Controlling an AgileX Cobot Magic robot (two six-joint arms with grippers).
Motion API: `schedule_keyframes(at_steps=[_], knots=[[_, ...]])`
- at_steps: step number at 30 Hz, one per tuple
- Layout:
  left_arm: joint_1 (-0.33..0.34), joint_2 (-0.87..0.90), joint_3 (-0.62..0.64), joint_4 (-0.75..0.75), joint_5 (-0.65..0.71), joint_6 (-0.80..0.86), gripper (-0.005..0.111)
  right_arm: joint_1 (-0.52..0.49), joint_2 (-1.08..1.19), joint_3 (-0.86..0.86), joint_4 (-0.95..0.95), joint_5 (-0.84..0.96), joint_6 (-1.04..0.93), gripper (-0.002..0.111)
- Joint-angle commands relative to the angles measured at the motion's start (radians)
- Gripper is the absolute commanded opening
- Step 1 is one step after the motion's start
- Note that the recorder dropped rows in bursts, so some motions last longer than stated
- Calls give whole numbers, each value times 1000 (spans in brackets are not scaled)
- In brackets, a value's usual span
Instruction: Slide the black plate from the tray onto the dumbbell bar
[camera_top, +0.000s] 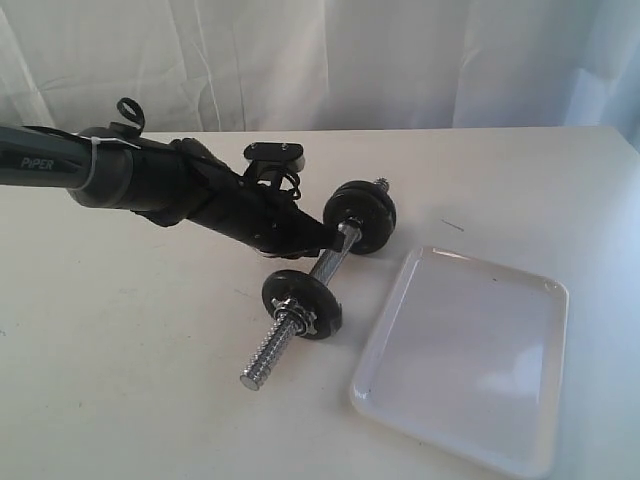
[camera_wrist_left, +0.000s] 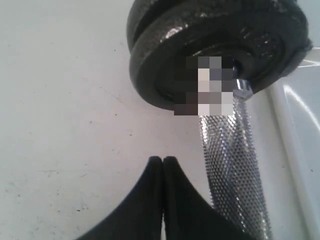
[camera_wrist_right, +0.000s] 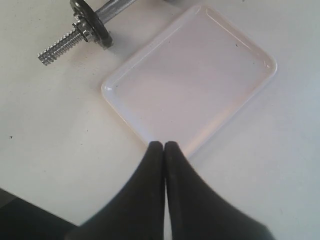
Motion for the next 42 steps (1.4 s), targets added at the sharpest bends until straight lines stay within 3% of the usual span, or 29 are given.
schedule_keyframes(at_steps=[1,42], knots=[[-6,-6,5,36,-30,1,0,-2,-5,2,-3,-4,-11,0],[17,-6,5,55,-12,-1,0,-2,-5,2,-3,-4,-11,0]])
